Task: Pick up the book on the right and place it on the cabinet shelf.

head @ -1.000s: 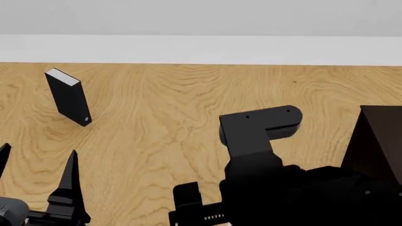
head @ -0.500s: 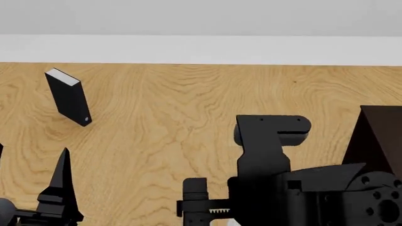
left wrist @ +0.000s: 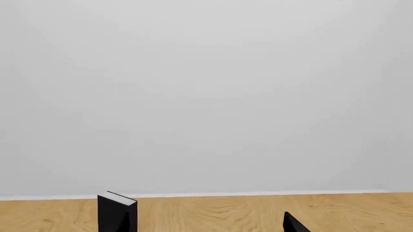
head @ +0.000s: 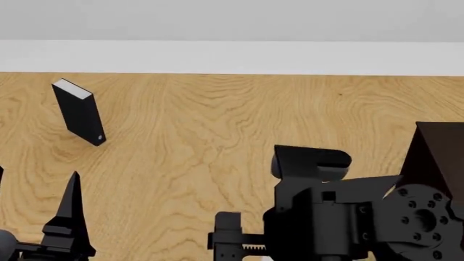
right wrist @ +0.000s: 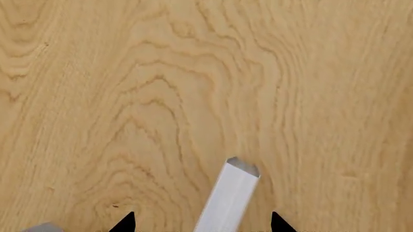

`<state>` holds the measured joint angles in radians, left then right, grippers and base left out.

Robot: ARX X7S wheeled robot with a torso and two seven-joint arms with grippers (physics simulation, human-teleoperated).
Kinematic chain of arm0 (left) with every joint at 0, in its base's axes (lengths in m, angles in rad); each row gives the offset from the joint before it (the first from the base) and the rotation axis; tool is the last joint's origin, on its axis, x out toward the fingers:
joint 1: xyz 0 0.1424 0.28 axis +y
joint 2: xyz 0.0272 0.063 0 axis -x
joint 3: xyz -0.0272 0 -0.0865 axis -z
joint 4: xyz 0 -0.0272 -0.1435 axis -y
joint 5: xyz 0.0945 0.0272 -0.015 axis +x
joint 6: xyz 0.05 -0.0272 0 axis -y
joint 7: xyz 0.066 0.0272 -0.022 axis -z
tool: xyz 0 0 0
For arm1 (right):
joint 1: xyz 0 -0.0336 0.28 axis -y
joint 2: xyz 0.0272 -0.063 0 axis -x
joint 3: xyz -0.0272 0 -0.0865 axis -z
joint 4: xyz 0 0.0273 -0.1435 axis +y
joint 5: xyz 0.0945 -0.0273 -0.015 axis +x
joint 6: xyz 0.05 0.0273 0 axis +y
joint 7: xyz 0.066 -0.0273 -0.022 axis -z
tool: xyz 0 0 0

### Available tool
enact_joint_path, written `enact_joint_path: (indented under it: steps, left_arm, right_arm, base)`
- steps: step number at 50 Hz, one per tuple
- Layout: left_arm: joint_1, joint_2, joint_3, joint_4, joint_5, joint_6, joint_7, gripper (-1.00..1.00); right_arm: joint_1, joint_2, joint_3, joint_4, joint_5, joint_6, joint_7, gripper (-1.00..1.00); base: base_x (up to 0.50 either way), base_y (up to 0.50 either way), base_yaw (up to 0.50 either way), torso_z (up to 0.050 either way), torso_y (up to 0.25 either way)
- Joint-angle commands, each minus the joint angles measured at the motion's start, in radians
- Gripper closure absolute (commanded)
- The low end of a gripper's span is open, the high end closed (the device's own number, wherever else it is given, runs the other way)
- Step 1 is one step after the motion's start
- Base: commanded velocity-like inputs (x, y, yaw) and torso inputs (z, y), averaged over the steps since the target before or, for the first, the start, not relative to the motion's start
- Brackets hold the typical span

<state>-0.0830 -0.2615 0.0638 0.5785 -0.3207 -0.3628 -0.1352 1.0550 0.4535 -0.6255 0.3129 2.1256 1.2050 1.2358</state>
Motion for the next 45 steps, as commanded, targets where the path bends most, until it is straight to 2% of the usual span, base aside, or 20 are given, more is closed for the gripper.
enact_joint_path:
  steps: [1, 17, 30, 45]
  left_arm:
    - [0.001, -0.007, 0.006, -0.001, -0.006, 0.004, -0.006, -1.00]
    - [0.000, -0.013, 0.010, -0.006, -0.010, 0.009, -0.015, -1.00]
    - [0.002, -0.018, 0.003, -0.007, -0.023, 0.015, -0.020, -1.00]
    - [0.001, -0.023, 0.012, -0.012, -0.022, 0.017, -0.027, -1.00]
  right_arm:
    - [0.002, -0.020, -0.026, 0.076, -0.050, 0.013, -0.075, -1.00]
    - [-0.086, 0.016, -0.022, 0.048, -0.087, -0.020, -0.119, -1.00]
    - [-0.070, -0.014, -0.049, 0.113, -0.224, -0.028, -0.278, -1.00]
    - [-0.083, -0.027, -0.077, 0.143, -0.303, -0.048, -0.375, -1.00]
  base:
    - [0.00, 0.00, 0.00, 0.000, 0.000]
    - [0.00, 0.00, 0.00, 0.000, 0.000]
    - [0.00, 0.00, 0.00, 0.000, 0.000]
    - [0.00, 0.00, 0.00, 0.000, 0.000]
